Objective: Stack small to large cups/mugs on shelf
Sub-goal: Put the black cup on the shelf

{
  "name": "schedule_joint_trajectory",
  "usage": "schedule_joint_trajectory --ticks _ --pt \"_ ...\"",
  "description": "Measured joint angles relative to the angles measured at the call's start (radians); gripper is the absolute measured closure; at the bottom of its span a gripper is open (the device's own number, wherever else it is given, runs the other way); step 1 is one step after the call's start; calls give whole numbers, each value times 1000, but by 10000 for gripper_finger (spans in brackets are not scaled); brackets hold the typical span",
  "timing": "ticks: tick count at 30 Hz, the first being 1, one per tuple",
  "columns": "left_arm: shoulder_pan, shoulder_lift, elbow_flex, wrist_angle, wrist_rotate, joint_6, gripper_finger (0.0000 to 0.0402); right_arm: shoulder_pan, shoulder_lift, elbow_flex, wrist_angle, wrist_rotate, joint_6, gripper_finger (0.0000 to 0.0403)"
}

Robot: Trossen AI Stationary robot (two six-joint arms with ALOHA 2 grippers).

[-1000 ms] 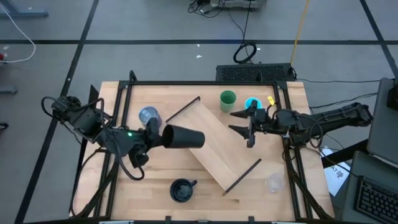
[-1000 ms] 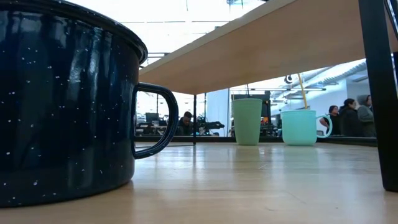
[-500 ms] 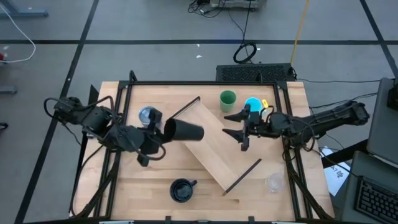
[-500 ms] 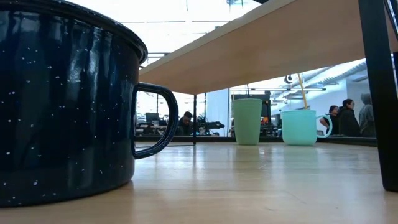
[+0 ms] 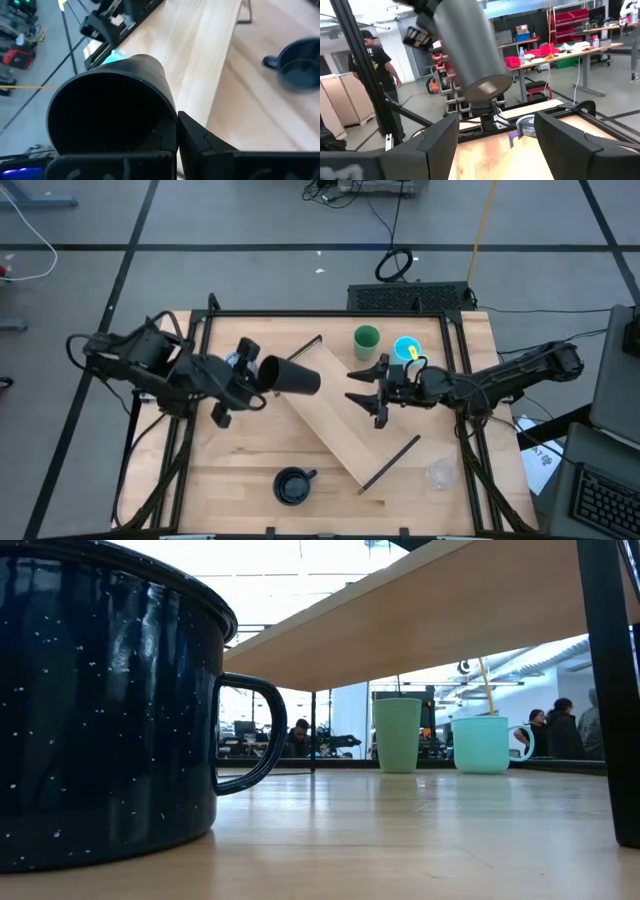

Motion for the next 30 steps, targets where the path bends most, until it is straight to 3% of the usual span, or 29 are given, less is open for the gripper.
schedule_joint_trajectory --ticks 7,13,20,30 --pt "67 0 3 -48 52 216 401 -3 100 182 -229 0 -20 137" --pt "90 0 3 -87 82 233 401 -4 141 278 -363 0 -78 77" --pt "72 0 3 -144 165 224 401 -9 141 293 -368 -12 -105 23" --pt "74 6 2 -171 167 242 401 -24 172 293 -239 -92 -133 19"
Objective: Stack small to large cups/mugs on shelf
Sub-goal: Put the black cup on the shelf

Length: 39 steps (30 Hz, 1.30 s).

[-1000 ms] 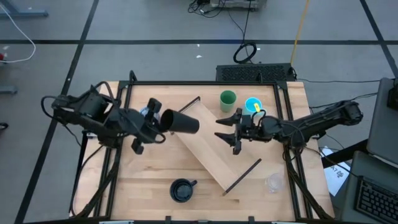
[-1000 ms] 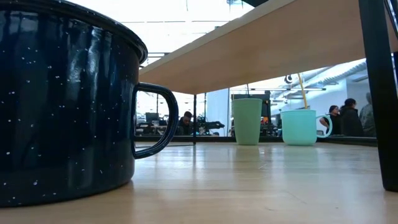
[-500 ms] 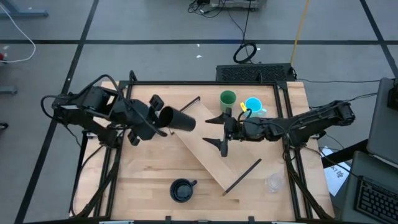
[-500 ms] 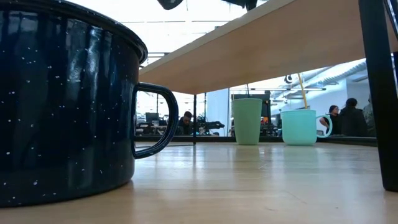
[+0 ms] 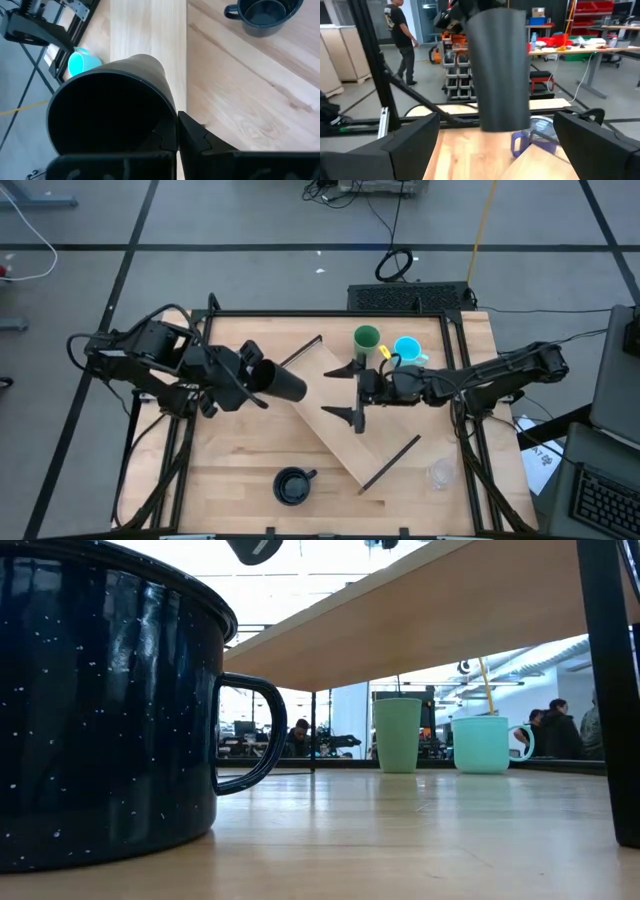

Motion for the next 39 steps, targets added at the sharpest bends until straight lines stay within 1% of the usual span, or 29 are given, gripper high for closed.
schedule_joint_trajectory --ticks 3,8,15,23,25,28,35,39 --pt "0 0 0 -8 11 -20 401 -6 14 0 35 2 -25 19" --pt "0 0 0 -10 12 -51 401 -5 18 -2 31 2 -50 24" --pt "0 0 0 -10 23 5 401 -2 20 -2 -95 0 -30 27" --pt "0 2 0 -1 24 59 401 -3 20 -2 -83 0 -27 27" --pt "0 6 0 1 24 61 401 -5 20 -2 -66 0 -27 27" --pt "0 10 -1 -1 21 61 401 -8 39 -13 22 0 -24 27" --pt "0 18 -2 -5 11 106 401 -20 112 -17 171 -8 -25 27" --pt "0 18 -2 -4 11 124 400 -42 143 -17 227 -78 -1 27"
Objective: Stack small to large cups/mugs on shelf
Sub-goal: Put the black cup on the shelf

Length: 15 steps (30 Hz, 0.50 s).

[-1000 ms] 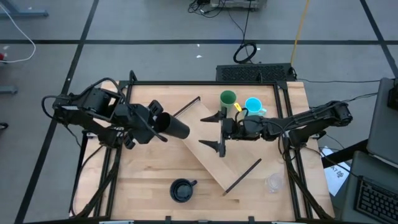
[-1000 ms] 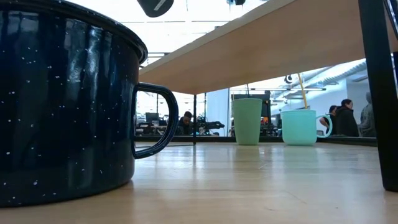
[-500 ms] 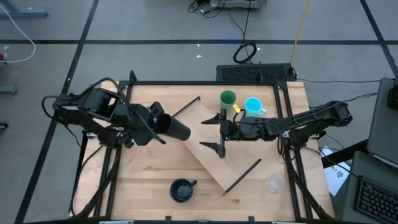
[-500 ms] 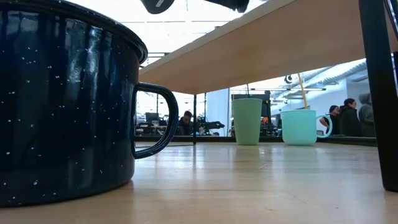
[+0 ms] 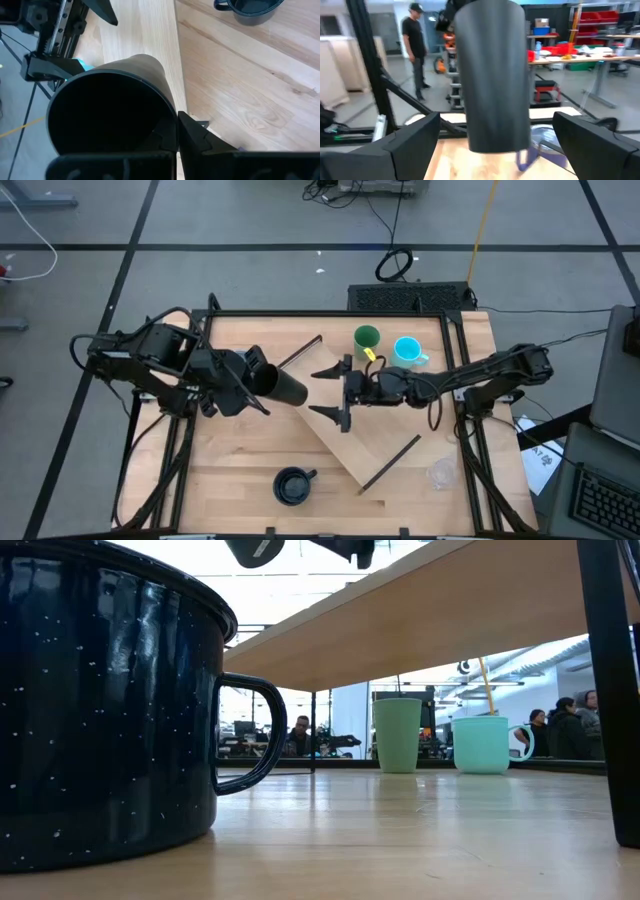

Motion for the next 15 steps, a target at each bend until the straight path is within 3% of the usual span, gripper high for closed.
schedule_joint_trajectory --ticks 15 --pt "0 0 0 67 4 68 400 -35 19 0 10 -105 54 27"
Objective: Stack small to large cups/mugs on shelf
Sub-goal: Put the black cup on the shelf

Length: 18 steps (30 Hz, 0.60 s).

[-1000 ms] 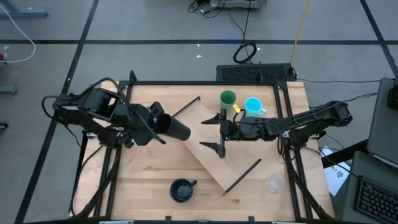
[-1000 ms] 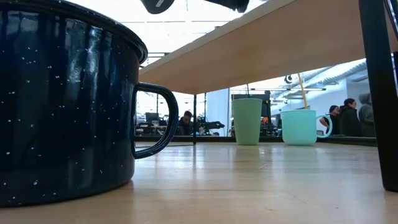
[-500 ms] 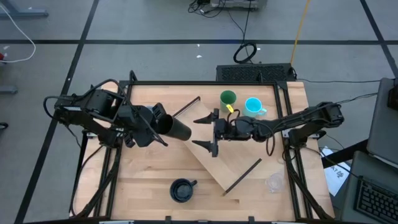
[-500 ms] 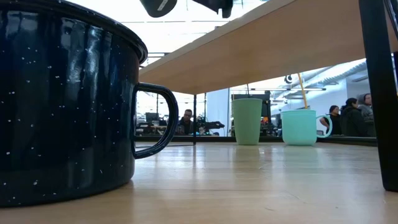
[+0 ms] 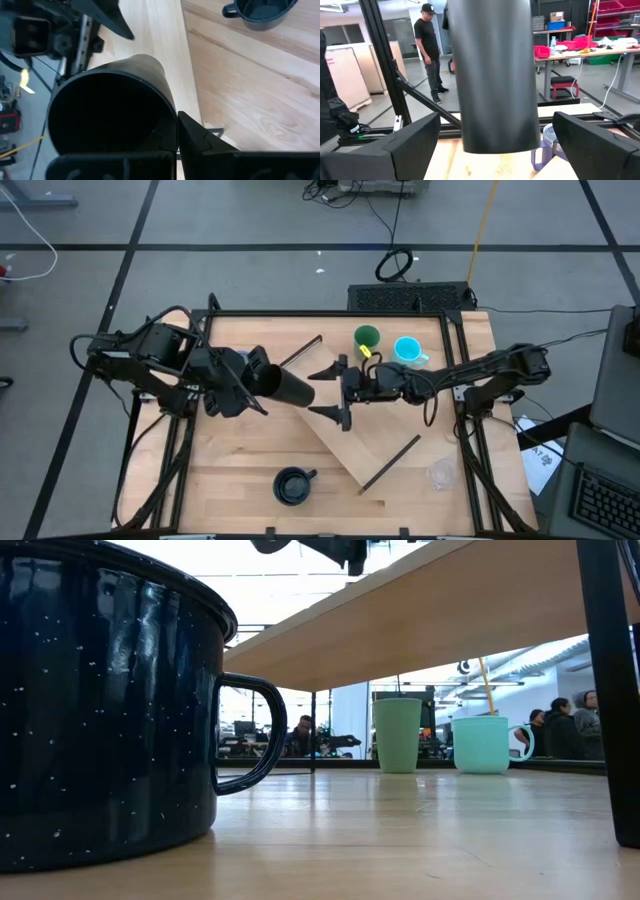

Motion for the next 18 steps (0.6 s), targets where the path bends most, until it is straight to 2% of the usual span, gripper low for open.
schedule_joint_trajectory --ticks 7,14,18 --pt "0 0 0 9 1 -24 400 -6 7 0 -2 1 -24 27" --pt "0 0 0 -24 2 -186 400 -6 -4 0 -35 12 -53 27" --pt "0 8 2 -56 -1 -273 400 -7 -40 0 -141 78 -77 27"
